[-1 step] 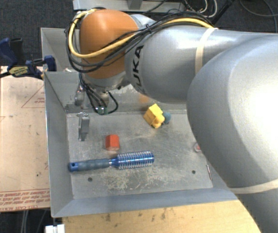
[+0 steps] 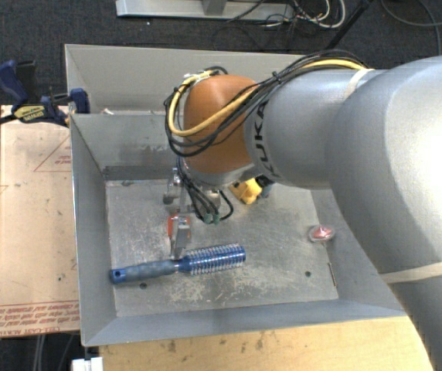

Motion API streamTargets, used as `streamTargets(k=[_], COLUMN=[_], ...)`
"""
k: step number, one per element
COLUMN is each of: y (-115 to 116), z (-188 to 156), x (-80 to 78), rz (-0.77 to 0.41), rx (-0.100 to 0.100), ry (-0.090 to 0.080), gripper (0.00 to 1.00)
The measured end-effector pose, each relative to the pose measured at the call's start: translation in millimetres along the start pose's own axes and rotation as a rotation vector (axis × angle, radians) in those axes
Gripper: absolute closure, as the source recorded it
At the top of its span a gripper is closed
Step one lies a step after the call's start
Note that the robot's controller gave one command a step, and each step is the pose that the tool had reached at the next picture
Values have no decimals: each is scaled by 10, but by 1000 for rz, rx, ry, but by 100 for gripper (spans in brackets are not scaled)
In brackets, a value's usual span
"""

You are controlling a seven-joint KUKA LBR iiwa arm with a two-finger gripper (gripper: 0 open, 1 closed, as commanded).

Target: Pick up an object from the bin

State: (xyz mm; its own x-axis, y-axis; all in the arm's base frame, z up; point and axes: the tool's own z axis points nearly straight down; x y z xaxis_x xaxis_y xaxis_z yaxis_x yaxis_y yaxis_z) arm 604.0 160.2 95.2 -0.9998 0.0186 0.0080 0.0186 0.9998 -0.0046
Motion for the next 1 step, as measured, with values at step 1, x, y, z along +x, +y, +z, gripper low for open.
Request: streamTargets(k=[1], y=[-559], z=[189], x=[281], rz=[-313], rx=[-11], ry=[-34], gripper=[0])
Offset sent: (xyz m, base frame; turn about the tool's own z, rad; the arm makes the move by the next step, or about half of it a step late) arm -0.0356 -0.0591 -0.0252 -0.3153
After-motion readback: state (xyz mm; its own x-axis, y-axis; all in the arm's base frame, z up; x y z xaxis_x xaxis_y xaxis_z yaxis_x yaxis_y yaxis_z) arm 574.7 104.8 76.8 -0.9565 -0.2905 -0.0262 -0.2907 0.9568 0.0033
